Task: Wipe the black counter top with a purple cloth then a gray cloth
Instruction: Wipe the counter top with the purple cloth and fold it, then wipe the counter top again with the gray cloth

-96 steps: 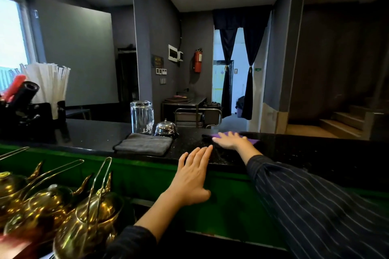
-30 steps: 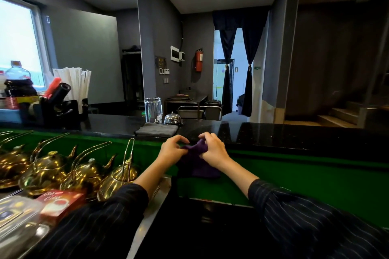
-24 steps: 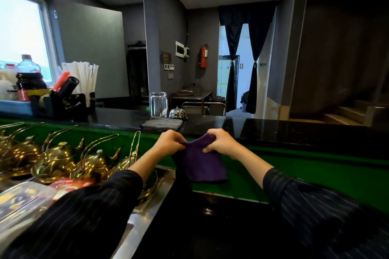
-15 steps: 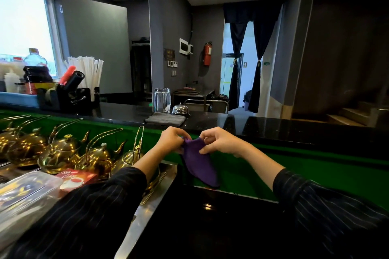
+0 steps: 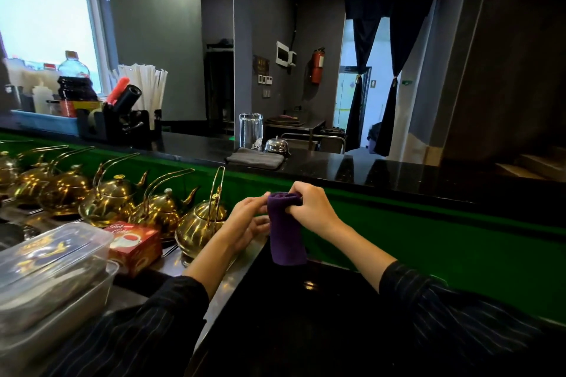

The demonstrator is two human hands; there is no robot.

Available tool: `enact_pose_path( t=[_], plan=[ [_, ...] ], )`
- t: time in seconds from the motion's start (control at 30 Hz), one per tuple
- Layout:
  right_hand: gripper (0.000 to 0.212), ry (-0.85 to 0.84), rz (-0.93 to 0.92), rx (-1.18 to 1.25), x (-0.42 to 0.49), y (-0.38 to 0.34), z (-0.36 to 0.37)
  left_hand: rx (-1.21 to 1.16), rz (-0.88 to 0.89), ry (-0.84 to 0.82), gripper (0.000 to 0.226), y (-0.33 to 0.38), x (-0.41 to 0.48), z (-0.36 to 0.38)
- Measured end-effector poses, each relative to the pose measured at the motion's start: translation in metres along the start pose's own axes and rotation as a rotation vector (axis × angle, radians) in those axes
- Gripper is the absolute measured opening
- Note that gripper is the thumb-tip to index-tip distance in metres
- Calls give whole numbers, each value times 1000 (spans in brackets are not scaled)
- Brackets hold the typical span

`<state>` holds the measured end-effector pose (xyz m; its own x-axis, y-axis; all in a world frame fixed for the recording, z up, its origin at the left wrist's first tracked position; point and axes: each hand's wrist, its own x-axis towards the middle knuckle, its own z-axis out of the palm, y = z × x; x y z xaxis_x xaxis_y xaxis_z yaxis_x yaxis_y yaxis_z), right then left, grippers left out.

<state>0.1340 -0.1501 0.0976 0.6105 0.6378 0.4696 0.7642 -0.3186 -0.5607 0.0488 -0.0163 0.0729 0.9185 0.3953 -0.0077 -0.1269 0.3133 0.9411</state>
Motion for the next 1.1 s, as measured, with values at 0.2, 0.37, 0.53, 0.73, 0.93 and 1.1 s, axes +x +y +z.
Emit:
enact_pose_path(
  t=[0.2,0.37,0.53,0.73,0.93,1.1],
  plan=[
    [20,50,29,-38,-7,-9,41,293,0,-37,45,-24,-26,-36],
    [19,71,182,102,-19,-12,92,489,22,39,77,-37,-47,-58],
    [24,-7,287,234,-36,-13,136,714,-52,243,64,-46,-74,-91],
    [39,-97,281,196,-56,-9,180,1163,80,419,18,-64,-94,-107],
    [31,-89,270,-59,-63,-6,185,1201,-47,310,25,-72,-101,-116],
    [50,-165,8,-413,-68,-5,185,1605,-33,194,37,-72,-102,-102]
  ],
)
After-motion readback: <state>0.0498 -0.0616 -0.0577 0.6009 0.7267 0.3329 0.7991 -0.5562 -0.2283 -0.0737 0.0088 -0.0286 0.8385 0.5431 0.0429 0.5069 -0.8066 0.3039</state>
